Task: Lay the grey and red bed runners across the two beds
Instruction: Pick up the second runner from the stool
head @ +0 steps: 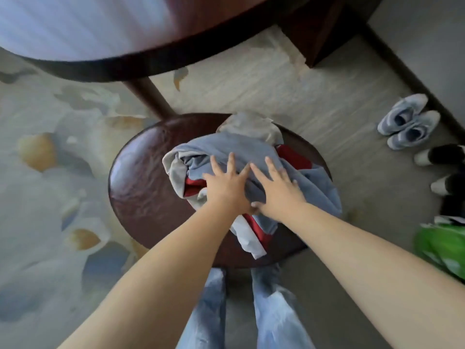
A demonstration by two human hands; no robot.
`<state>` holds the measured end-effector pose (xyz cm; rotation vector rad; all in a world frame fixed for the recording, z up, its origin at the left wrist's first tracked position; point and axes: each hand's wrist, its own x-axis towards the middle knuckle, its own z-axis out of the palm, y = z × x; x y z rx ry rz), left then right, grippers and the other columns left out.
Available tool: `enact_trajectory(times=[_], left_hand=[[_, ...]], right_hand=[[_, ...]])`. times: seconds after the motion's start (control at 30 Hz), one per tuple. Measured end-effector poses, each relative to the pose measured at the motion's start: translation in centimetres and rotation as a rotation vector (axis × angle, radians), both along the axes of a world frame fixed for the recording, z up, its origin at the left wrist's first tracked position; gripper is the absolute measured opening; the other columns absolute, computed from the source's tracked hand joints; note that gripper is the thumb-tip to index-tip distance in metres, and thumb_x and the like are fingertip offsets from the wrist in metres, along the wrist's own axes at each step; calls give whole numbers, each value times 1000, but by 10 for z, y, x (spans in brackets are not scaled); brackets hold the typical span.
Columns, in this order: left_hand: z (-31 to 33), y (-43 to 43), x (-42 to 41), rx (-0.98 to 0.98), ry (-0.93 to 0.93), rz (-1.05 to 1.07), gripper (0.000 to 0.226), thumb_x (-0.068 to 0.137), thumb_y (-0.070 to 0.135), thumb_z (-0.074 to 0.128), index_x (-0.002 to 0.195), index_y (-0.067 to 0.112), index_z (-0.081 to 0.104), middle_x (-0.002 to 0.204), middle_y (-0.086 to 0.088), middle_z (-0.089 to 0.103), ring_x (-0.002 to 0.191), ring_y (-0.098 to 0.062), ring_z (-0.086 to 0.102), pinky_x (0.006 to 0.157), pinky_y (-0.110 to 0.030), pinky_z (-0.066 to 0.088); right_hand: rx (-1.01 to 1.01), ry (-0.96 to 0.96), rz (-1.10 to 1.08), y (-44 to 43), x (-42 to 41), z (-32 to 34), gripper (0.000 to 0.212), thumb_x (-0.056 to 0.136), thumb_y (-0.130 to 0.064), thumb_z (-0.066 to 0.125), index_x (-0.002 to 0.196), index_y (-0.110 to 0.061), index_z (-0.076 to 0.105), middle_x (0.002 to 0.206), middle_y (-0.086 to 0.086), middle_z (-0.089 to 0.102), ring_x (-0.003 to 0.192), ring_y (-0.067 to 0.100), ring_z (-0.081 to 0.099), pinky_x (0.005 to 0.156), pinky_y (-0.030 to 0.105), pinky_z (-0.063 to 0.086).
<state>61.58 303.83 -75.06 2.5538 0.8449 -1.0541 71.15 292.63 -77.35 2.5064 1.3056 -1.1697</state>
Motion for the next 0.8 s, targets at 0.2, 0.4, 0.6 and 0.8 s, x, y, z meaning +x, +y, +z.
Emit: enact_trajectory(times=[0.2, 0.4, 0.6, 0.8], left_hand=[[-77, -7, -21, 5, -62, 48, 143, 60, 76, 81, 149, 55, -28, 165, -3, -34, 152, -52, -17, 91, -64, 52], [-140, -22, -25, 5, -228, 173, 116, 74, 40, 83, 156, 54, 3, 166, -8, 4, 137, -48, 25, 74, -42, 52], [-138, -29, -10, 25, -293, 287, 70, 84, 11, 67, 144, 33, 41, 147, -7, 33, 112, -41, 44, 63, -36, 40], [-81, -11, -18, 30, -343, 175, 67, 85, 11, 70, 143, 28, 42, 131, -7, 45, 105, -37, 54, 65, -40, 41]], right_hand=[[-35, -47, -63, -6, -19, -77, 122, 76, -63, 74, 152, -49, -21, 159, 0, -41, 152, 39, -23, 117, 70, 17], [141, -24, -152, -12, -24, -125, 105, 81, -37, 77, 158, -39, 5, 165, 6, -8, 152, 40, 5, 119, 51, 32], [270, -79, -196, -5, -19, -127, 54, 92, -11, 60, 143, -26, 50, 147, 10, 37, 122, 35, 51, 90, 42, 52], [288, -169, 27, 10, -7, -67, 41, 91, -11, 57, 132, -18, 57, 120, 11, 55, 94, 35, 62, 69, 36, 41]])
